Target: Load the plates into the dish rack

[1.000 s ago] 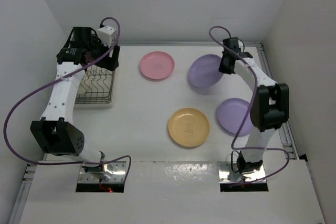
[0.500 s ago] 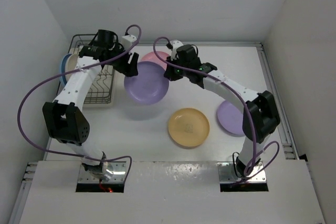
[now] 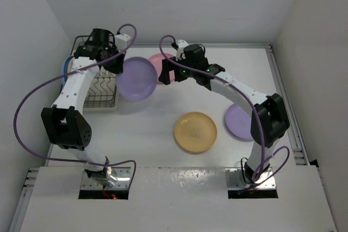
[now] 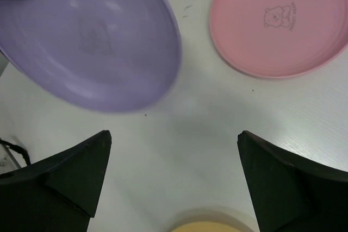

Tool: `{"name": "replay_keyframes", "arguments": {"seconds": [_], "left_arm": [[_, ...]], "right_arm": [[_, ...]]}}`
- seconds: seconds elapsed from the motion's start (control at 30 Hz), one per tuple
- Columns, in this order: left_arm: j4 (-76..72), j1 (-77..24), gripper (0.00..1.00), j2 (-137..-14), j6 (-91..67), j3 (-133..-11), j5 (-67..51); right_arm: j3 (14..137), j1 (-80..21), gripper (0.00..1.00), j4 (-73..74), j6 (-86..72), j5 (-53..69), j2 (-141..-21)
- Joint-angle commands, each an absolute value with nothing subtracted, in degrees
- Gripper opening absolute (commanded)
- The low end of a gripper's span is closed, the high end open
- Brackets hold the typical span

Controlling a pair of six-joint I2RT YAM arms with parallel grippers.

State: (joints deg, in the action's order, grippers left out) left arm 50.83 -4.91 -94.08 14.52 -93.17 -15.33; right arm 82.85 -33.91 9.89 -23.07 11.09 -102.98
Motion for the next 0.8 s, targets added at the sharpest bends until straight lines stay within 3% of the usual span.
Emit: {"name": "replay_keyframes", "arguments": {"seconds": [0.0, 0.13, 0.33, 0.77], "left_arm": [[46.4, -0.8, 0.0, -89.7, 11.4, -100.3, 2.9], [41.6, 1.1, 0.0, -85.8, 11.4, -100.8, 22.8], [35.8, 2.8, 0.0, -83.2, 16.2, -95.3, 39.2], [19.1, 2.8, 0.0, -82.2, 25.2, -80.1, 47.8]], "right_arm": [[86.2, -33.7, 0.99, 10.0, -23.9, 9.2, -101.3], [82.7, -33.7, 0.99, 10.0, -23.7, 3.2, -99.2], [76.7, -33.7, 0.99, 9.9, -24.3, -2.4, -95.0], [68.8, -31.4, 0.99, 7.9, -23.9, -4.5, -90.3]]}}
